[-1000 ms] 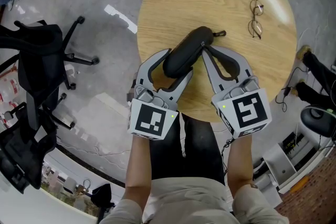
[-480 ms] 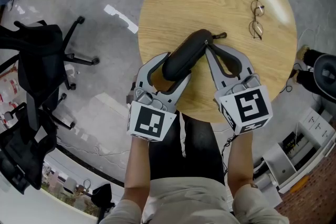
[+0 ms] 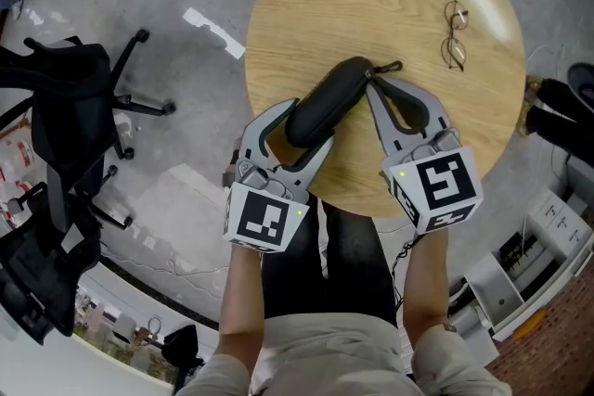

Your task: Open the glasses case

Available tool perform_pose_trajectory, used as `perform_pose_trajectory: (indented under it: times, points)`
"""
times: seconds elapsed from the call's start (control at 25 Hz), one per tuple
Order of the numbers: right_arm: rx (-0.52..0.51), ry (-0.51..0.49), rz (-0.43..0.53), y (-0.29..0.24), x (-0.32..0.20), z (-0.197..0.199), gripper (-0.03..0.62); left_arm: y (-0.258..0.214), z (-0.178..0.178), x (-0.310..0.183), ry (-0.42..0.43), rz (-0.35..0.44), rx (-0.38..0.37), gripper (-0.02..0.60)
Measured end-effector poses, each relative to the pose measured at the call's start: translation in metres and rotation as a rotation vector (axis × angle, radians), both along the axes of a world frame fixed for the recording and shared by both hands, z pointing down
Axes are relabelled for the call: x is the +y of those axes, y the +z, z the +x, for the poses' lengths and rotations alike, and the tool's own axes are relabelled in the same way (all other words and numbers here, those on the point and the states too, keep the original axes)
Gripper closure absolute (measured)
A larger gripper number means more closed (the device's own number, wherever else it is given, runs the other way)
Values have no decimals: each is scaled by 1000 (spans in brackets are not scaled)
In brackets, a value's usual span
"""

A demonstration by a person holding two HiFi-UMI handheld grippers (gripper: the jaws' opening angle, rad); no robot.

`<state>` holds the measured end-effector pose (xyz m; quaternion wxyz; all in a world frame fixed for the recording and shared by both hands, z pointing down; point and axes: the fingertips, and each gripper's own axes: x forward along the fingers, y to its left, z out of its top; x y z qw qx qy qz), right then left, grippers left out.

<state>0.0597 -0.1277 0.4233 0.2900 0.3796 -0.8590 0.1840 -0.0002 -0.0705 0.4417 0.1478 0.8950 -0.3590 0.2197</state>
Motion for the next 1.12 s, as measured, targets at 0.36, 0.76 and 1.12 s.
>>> perform_pose_trajectory:
  times: [0.36,0.76,1.12]
  points:
    - [-7,11,-20,2,-2,1,556,10,-2,7,-12,-28,0,298]
    - [11,35,-47,12,-7,10,560,18,-3,17,-17,-55,1,298]
    - [16,38,-79,25,-9,12,574,20,-3,19,-22,-61,3,298]
